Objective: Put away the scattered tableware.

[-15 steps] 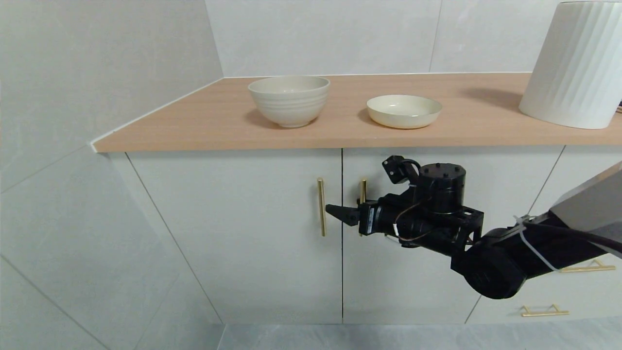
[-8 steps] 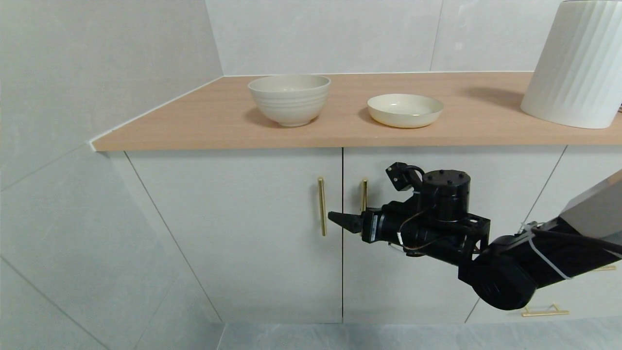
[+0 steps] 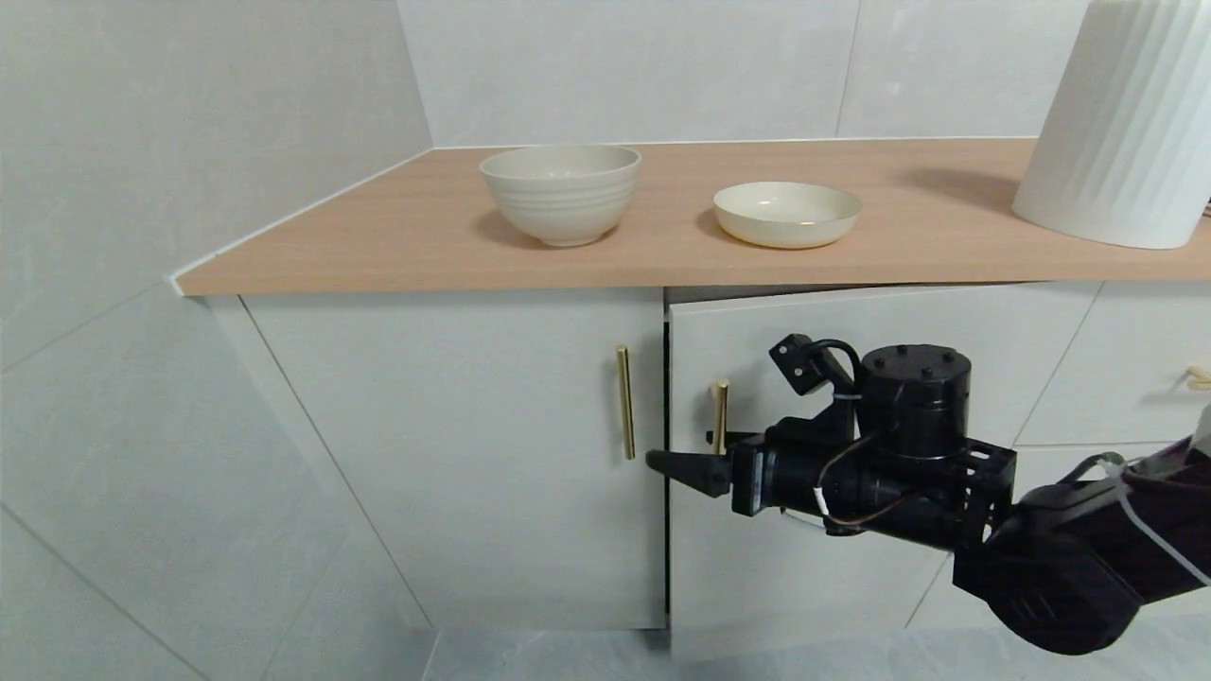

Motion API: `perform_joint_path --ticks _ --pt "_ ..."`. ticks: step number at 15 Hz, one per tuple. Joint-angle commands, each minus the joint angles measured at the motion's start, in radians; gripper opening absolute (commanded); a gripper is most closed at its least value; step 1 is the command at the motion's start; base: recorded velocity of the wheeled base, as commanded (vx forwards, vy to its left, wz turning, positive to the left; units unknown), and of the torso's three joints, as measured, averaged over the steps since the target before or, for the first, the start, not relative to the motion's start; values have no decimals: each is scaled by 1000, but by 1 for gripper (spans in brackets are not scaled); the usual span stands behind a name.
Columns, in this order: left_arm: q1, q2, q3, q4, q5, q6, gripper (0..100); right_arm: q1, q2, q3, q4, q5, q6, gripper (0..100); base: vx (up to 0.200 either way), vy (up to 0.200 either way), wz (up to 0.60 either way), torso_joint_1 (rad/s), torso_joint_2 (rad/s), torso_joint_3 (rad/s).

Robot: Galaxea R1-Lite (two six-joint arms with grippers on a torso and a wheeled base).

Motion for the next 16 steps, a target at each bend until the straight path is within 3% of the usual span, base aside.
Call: perform_joint_path --ticks 1,10,12,13,14,16 --pt "1 0 0 0 0 -1 100 4 -82 63 0 24 0 100 0 0 0 0 0 0" --pt "-1 0 0 0 0 1 100 67 -182 216 -20 77 -1 100 0 0 0 0 0 0" --pt "-1 0 0 -2 -4 28 100 67 -180 248 -69 77 2 100 0 0 0 0 0 0" --pt "1 0 0 -5 -6 57 100 69 -179 264 -97 77 3 100 0 0 0 0 0 0" --pt "-1 0 -33 -8 -27 73 100 76 -186 288 -111 77 2 100 0 0 0 0 0 0" --pt "-2 46 -197 24 -133 62 100 92 -209 330 -139 75 -1 100 0 0 0 0 0 0"
